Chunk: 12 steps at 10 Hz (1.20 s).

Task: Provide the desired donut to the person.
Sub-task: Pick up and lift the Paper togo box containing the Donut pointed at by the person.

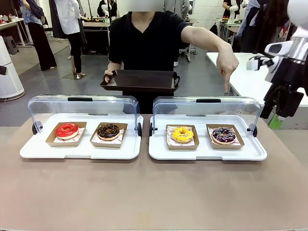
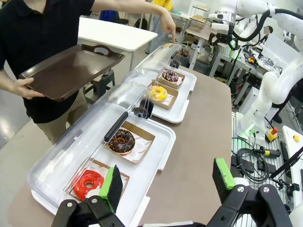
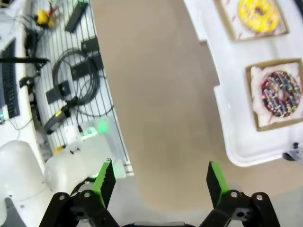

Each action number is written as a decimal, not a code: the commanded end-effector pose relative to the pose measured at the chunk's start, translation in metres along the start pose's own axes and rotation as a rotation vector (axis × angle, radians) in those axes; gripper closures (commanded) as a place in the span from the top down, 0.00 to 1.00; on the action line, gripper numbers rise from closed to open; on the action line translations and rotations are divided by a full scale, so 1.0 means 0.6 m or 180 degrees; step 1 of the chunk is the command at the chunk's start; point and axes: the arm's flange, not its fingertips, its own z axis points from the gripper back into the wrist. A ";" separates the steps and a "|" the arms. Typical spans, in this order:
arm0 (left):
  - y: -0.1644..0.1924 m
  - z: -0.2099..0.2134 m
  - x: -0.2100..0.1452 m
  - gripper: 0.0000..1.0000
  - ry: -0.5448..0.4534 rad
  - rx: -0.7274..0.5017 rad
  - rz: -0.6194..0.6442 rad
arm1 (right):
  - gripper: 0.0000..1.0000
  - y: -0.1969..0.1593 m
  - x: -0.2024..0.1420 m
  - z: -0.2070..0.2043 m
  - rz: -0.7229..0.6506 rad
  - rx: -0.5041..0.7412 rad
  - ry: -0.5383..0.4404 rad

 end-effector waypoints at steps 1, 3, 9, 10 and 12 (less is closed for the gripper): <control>0.000 0.003 0.001 1.00 -0.0036 -0.0015 -0.0010 | 1.00 -0.001 0.014 -0.034 -0.0063 -0.0060 0.0339; 0.000 0.003 0.001 1.00 -0.0036 -0.0015 -0.0010 | 1.00 -0.002 -0.007 -0.045 0.0004 0.0013 0.0212; 0.000 0.003 0.001 1.00 -0.0036 -0.0015 -0.0010 | 1.00 -0.001 0.013 -0.033 0.0006 0.0013 0.0281; 0.000 0.003 0.001 1.00 -0.0036 -0.0015 -0.0010 | 1.00 -0.001 0.012 -0.036 0.0026 0.0025 0.0261; 0.000 0.003 0.001 1.00 -0.0036 -0.0015 -0.0010 | 1.00 -0.005 0.028 -0.079 -0.0009 -0.0080 0.0435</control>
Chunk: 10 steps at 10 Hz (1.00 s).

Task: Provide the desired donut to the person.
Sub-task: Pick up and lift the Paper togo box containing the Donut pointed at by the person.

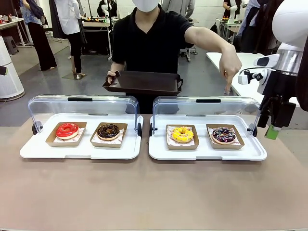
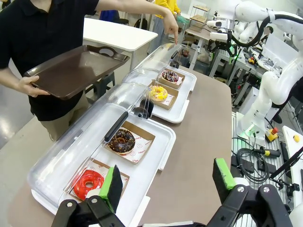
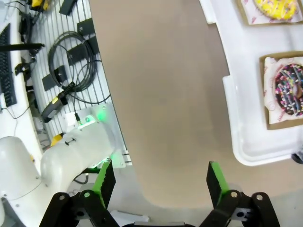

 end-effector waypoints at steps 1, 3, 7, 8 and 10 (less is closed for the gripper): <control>0.000 0.002 0.001 1.00 -0.0035 -0.0016 -0.0012 | 1.00 -0.009 0.021 -0.042 0.0126 -0.0221 0.0120; 0.000 0.002 0.001 1.00 -0.0035 -0.0016 -0.0012 | 1.00 -0.015 0.032 -0.073 0.0516 -0.0471 0.0057; 0.000 0.002 0.001 1.00 -0.0035 -0.0016 -0.0012 | 1.00 -0.071 0.031 -0.132 0.0987 -0.0564 0.0211; 0.000 0.002 0.001 1.00 -0.0035 -0.0016 -0.0012 | 1.00 -0.084 0.032 -0.139 0.1057 -0.0574 0.0227; 0.000 0.002 0.001 1.00 -0.0035 -0.0016 -0.0012 | 1.00 -0.110 0.036 -0.150 0.1078 -0.0585 0.0223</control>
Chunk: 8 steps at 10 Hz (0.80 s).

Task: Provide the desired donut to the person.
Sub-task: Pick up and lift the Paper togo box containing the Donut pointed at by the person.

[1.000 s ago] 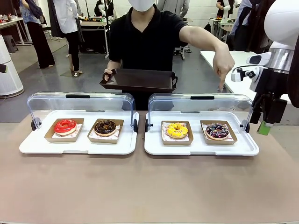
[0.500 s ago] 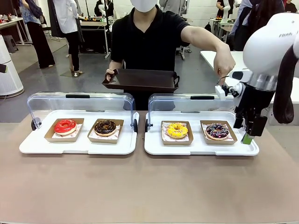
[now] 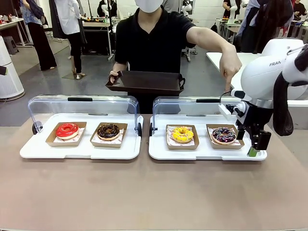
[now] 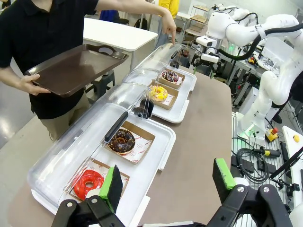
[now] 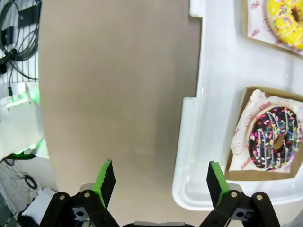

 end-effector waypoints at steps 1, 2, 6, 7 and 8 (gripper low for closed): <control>0.000 0.002 0.001 1.00 -0.0036 -0.0016 -0.0012 | 1.00 -0.022 -0.004 0.000 -0.0002 -0.0031 -0.0023; 0.000 0.002 0.001 1.00 -0.0036 -0.0016 -0.0012 | 1.00 -0.022 0.005 0.012 -0.0558 -0.0194 -0.0073; 0.000 0.002 0.001 1.00 -0.0036 -0.0016 -0.0012 | 1.00 -0.009 -0.001 -0.005 -0.0007 0.0002 0.0002; 0.000 0.002 0.001 1.00 -0.0036 -0.0016 -0.0012 | 1.00 -0.014 0.002 -0.002 -0.0101 -0.0028 -0.0010; 0.000 0.002 0.001 1.00 -0.0036 -0.0016 -0.0012 | 1.00 -0.023 0.016 -0.011 -0.0119 -0.0189 -0.0044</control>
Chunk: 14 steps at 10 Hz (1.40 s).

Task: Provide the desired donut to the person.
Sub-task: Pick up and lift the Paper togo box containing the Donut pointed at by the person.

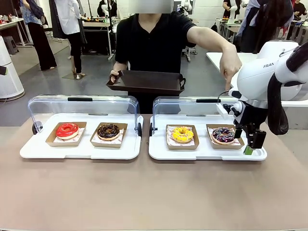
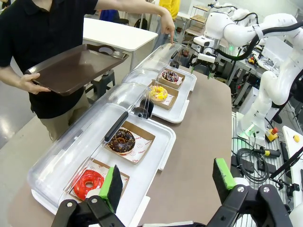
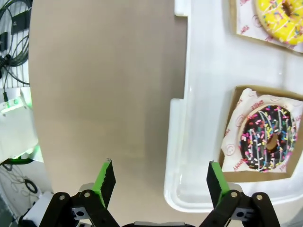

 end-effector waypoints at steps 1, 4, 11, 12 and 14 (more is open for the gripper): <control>0.000 0.002 0.001 1.00 -0.0036 -0.0016 -0.0012 | 1.00 -0.017 0.027 -0.017 -0.0033 -0.0163 -0.0028; 0.000 0.002 0.001 1.00 -0.0036 -0.0016 -0.0012 | 1.00 -0.043 0.042 -0.030 -0.0092 -0.0240 -0.0133; 0.000 0.002 0.001 1.00 -0.0036 -0.0016 -0.0012 | 1.00 -0.080 0.069 -0.072 0.0026 -0.0383 -0.0303; 0.000 0.002 0.001 1.00 -0.0036 -0.0016 -0.0012 | 1.00 -0.083 0.070 -0.081 0.0019 -0.0390 -0.0301; 0.000 0.002 0.001 1.00 -0.0036 -0.0016 -0.0012 | 1.00 -0.090 0.070 -0.096 0.0022 -0.0387 -0.0308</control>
